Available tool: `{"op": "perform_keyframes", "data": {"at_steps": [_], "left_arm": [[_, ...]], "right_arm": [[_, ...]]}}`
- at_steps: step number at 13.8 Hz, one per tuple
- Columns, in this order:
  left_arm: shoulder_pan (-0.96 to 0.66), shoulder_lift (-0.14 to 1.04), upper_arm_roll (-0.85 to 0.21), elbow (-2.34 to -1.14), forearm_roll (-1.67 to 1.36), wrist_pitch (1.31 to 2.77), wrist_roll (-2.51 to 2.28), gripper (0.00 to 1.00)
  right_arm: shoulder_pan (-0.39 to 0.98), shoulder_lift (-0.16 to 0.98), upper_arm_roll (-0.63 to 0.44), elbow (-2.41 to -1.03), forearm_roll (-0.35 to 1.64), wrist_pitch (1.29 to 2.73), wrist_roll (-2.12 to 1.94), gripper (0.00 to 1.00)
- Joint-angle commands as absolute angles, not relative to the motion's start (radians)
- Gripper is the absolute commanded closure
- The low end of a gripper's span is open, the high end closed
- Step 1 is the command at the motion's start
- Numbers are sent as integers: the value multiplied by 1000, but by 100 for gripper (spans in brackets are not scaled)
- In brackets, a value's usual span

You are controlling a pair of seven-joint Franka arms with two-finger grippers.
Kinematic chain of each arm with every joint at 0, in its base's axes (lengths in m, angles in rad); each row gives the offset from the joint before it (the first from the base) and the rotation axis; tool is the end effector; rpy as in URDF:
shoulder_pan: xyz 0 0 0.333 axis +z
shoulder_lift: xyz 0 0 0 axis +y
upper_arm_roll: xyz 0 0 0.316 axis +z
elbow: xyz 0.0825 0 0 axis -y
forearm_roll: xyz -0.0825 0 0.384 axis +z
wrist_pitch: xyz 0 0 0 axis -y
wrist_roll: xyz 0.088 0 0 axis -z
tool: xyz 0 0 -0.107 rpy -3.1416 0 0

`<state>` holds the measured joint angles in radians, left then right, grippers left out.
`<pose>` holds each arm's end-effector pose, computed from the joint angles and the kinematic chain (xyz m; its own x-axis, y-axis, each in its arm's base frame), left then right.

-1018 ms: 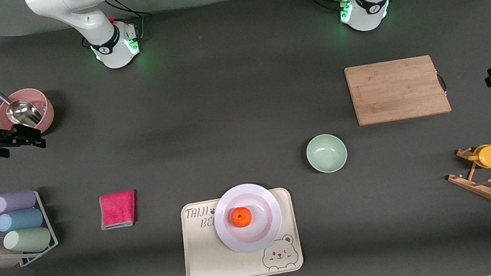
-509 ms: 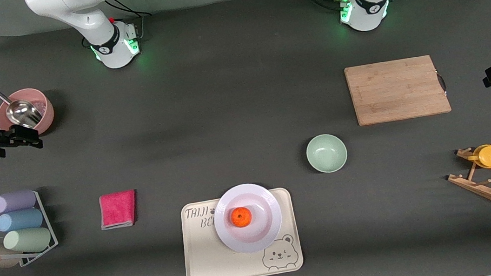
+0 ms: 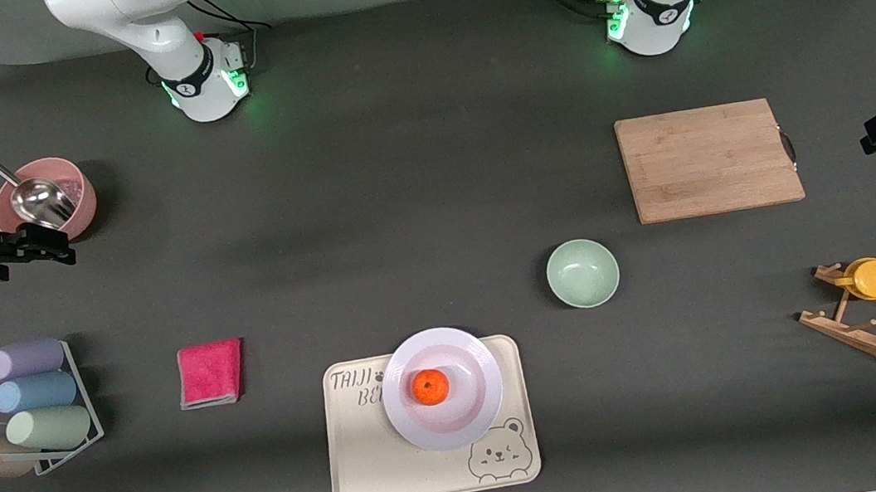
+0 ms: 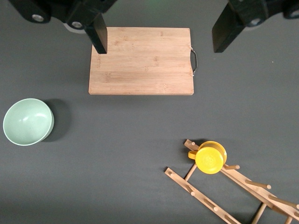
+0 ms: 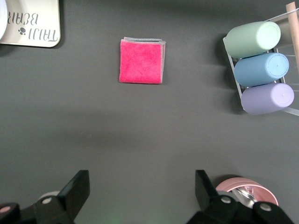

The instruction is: Place orange and plate with both arms

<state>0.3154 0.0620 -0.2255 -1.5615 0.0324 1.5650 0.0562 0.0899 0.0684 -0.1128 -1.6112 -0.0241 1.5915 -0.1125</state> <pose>0.5680 0.0586 0.5944 0.9978 0.0334 -0.0578 0.0325 -0.9994 -0.0153 0.5726 -0.0137 0.5689 0.9919 0.0896 -0.0906 0.0919 -0.9955 0.0216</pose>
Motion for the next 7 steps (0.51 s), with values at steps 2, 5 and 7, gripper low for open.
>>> {"op": "perform_keyframes", "data": {"at_steps": [2, 5, 7], "left_arm": [[308, 40, -219, -1555, 43, 1554, 69, 0], [307, 40, -219, -1555, 41, 1557, 69, 0], [307, 43, -219, -1557, 41, 1562, 69, 0]], "right_arm": [[86, 71, -104, -1611, -41, 1580, -86, 0], [86, 71, -104, -1609, -38, 1586, -86, 0], [87, 74, -103, -1602, -38, 1588, -86, 0]]}}
